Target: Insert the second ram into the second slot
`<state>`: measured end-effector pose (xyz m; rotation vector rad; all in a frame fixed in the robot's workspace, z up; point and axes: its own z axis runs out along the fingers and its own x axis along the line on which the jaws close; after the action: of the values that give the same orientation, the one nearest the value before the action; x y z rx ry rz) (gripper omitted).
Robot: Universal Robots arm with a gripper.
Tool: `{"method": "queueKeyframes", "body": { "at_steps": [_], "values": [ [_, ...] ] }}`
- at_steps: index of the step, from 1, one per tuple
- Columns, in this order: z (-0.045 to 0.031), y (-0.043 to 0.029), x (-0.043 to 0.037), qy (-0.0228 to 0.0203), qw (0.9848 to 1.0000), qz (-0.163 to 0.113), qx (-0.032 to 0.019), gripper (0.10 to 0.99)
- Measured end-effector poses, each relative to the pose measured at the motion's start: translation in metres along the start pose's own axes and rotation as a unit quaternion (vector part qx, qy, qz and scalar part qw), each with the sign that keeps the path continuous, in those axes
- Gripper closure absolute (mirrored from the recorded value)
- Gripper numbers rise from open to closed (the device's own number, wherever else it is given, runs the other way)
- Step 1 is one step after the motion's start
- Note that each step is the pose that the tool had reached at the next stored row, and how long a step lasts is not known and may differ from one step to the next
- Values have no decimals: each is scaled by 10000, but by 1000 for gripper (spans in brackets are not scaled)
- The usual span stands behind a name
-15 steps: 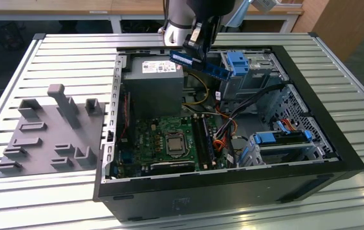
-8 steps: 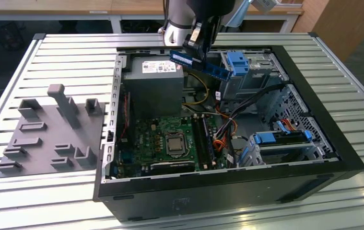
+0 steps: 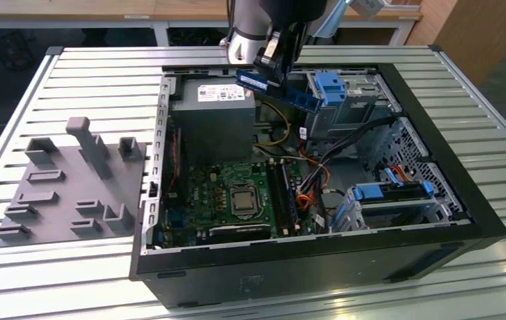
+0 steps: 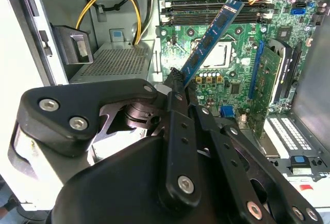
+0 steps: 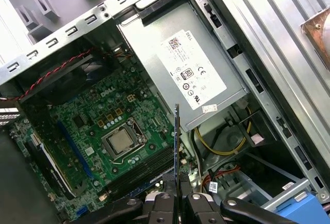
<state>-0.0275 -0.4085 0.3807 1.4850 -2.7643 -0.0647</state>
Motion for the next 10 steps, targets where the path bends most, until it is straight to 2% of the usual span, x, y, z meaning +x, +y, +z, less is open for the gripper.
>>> {"method": "queueKeyframes", "body": {
  "at_steps": [10],
  "values": [
    [0,0,0,-2,10000,62,1,945]
  ]
}}
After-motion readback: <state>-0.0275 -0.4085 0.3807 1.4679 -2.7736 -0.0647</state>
